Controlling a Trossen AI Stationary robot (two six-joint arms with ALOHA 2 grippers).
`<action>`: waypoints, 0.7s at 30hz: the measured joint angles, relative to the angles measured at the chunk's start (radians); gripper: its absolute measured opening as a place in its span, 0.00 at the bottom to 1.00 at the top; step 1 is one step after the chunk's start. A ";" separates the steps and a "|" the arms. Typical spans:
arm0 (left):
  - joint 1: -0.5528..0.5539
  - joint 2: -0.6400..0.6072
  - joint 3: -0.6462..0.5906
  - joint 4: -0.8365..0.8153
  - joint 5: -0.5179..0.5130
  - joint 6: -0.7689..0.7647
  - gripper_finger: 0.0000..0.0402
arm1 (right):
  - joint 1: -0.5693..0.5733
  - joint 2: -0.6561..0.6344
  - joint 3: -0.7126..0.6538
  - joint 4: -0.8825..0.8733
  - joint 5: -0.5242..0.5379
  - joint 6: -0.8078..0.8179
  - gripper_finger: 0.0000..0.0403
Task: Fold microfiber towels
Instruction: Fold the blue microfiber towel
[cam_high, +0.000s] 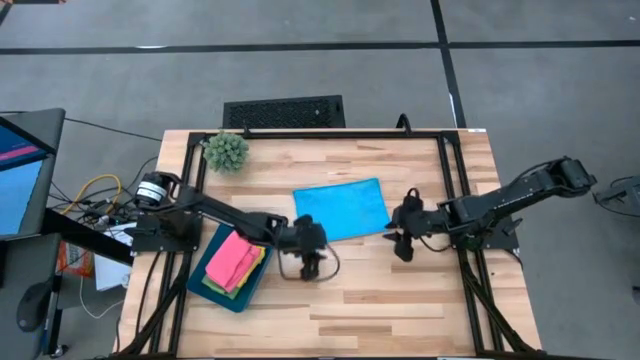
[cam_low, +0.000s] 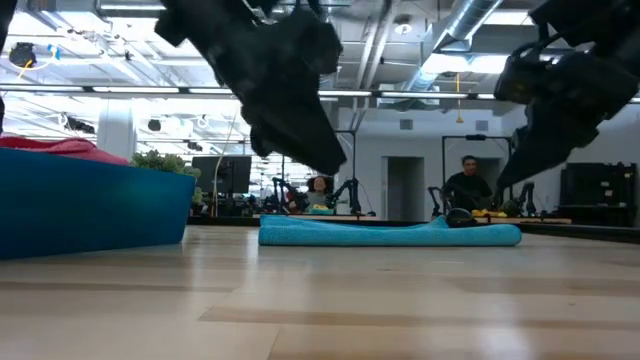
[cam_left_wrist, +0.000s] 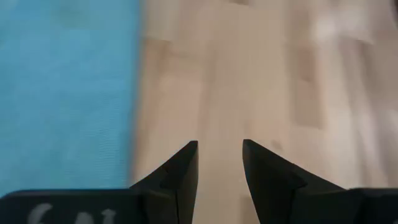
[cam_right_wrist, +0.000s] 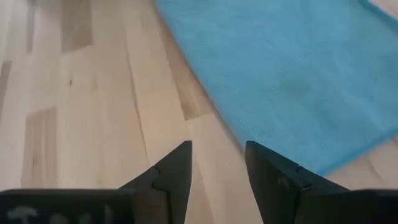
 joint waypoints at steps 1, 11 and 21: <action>-0.013 -0.002 0.001 -0.002 0.006 0.027 0.29 | 0.007 0.000 0.001 0.001 0.000 -0.028 0.43; -0.076 -0.010 0.001 -0.150 -0.170 0.195 0.38 | 0.017 0.003 0.001 -0.002 0.000 -0.355 0.50; -0.067 -0.010 0.001 -0.225 -0.290 0.257 0.64 | -0.015 0.110 -0.009 -0.021 0.000 -0.448 0.61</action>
